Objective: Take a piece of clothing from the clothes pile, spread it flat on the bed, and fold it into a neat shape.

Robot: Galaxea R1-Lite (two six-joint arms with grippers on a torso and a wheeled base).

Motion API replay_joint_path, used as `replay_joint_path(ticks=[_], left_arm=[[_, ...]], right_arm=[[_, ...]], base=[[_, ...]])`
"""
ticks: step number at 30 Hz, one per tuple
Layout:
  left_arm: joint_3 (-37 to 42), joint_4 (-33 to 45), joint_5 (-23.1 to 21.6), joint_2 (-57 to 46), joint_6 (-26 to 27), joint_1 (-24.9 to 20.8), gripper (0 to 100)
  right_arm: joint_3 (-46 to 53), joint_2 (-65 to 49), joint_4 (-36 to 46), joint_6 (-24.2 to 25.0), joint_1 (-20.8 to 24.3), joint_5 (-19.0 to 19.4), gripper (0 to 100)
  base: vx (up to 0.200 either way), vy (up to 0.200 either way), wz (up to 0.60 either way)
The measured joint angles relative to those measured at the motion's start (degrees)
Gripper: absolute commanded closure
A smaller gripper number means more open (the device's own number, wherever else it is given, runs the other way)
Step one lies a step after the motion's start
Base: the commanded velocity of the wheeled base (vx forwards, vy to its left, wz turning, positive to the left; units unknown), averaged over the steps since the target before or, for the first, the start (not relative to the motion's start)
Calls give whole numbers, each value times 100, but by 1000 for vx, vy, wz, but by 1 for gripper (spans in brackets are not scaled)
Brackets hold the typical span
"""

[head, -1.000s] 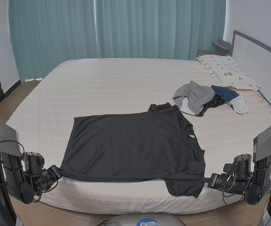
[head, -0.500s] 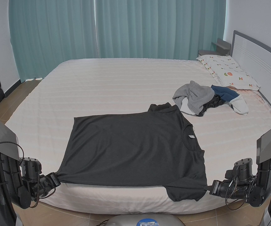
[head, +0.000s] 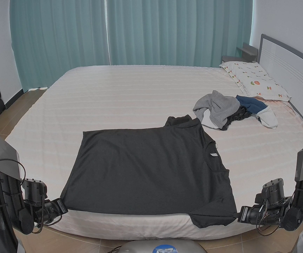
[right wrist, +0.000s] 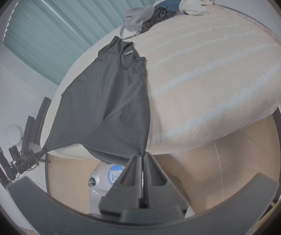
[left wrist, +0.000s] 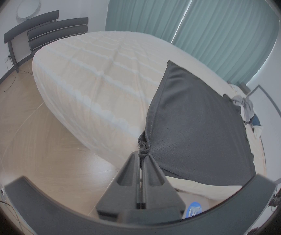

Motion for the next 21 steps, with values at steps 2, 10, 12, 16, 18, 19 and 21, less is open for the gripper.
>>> replay_joint_path(ticks=[2, 10, 12, 16, 18, 19, 21], left_arm=[[0, 235, 2, -80, 74, 0, 100], [0, 1172, 33, -483, 386, -37, 100], [0, 1354, 108, -538, 464, -43, 100], [0, 1730, 257, -644, 624, -65, 100], [0, 1952, 271, -720, 664, -76, 100], [2, 2060, 273, -758, 686, -84, 100], [0, 2310, 277, -844, 785, -102, 100]], right_arm=[[-2, -37, 33, -22, 2, -12, 100], [-5, -227, 670, -251, -11, -28, 100], [-5, -315, 892, -312, -20, -26, 100], [-2, -527, 1268, -438, -16, -22, 100], [-2, -607, 1356, -490, -9, -22, 100], [-5, -638, 1389, -506, -9, -22, 100], [-5, -697, 1475, -533, -5, -22, 100]], base=[[0, 0, 0], [0, 0, 0], [0, 0, 0], [0, 0, 0], [0, 0, 0], [0, 0, 0], [0, 0, 0]])
